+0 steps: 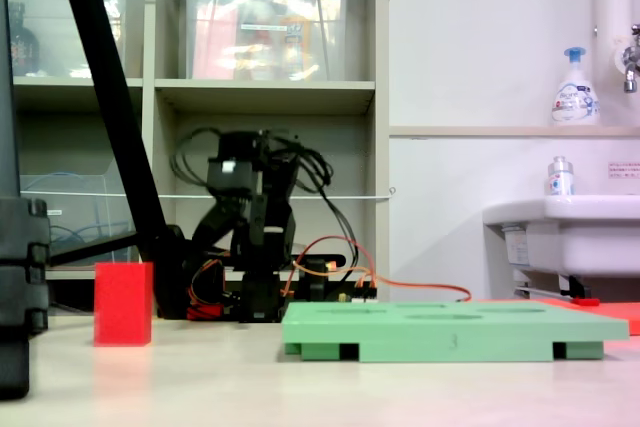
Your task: Put the square block into the corresponding hole
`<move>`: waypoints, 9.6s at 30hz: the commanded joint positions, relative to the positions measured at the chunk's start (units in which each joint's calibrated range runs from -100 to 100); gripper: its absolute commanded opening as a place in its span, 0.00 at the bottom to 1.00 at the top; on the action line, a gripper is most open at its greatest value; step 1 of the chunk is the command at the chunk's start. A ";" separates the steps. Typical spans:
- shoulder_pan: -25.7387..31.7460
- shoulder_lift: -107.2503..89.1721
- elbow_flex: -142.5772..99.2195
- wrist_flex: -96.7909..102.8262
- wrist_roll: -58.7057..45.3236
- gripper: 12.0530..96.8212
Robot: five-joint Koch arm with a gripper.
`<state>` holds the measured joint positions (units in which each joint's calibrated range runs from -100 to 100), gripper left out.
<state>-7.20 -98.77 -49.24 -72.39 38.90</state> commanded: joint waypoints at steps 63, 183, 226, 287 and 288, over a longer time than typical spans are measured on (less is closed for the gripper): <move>-6.89 105.19 69.38 -14.03 -3.71 0.39; 34.63 78.66 84.73 -27.61 32.82 0.86; 12.31 -1.23 -50.76 79.76 -31.84 0.44; 10.99 -1.23 -50.76 73.31 -32.72 0.43; 10.99 -1.23 -50.76 73.31 -32.72 0.43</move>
<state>4.18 -99.59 -98.24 5.73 6.32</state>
